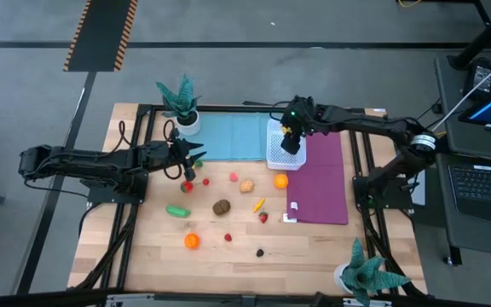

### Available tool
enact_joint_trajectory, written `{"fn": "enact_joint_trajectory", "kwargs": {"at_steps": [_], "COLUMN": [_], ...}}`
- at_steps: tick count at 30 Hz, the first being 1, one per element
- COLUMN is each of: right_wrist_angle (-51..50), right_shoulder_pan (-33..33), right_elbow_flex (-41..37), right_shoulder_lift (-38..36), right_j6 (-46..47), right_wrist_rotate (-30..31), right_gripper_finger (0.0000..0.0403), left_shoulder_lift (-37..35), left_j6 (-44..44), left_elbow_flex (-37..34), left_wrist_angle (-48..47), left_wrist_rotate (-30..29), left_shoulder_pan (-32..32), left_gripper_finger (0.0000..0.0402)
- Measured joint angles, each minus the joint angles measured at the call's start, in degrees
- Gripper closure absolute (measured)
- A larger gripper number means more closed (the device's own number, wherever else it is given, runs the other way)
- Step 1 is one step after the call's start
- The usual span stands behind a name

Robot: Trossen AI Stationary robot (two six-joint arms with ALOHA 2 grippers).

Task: Pick and placing Produce into tupperware
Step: Put the yellow lemon into the white container

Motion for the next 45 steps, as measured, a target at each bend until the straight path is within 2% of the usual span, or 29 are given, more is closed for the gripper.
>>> {"fn": "enact_joint_trajectory", "kwargs": {"at_steps": [14,45], "right_wrist_angle": [2.5,2.7], "right_shoulder_pan": [-2.2,-2.2], "right_elbow_flex": [0.0,-0.1], "right_shoulder_lift": [8.3,8.6], "right_j6": [-0.7,-1.4], "right_wrist_rotate": [0.1,1.7], "right_gripper_finger": [0.0193,0.0177], "left_shoulder_lift": [0.0,0.0], "left_j6": [0.0,-0.1], "left_elbow_flex": [0.0,0.0], "left_wrist_angle": [-1.2,-1.2], "left_wrist_rotate": [0.0,0.0], "left_shoulder_pan": [0.0,0.0], "left_gripper_finger": [0.028,0.028]}}
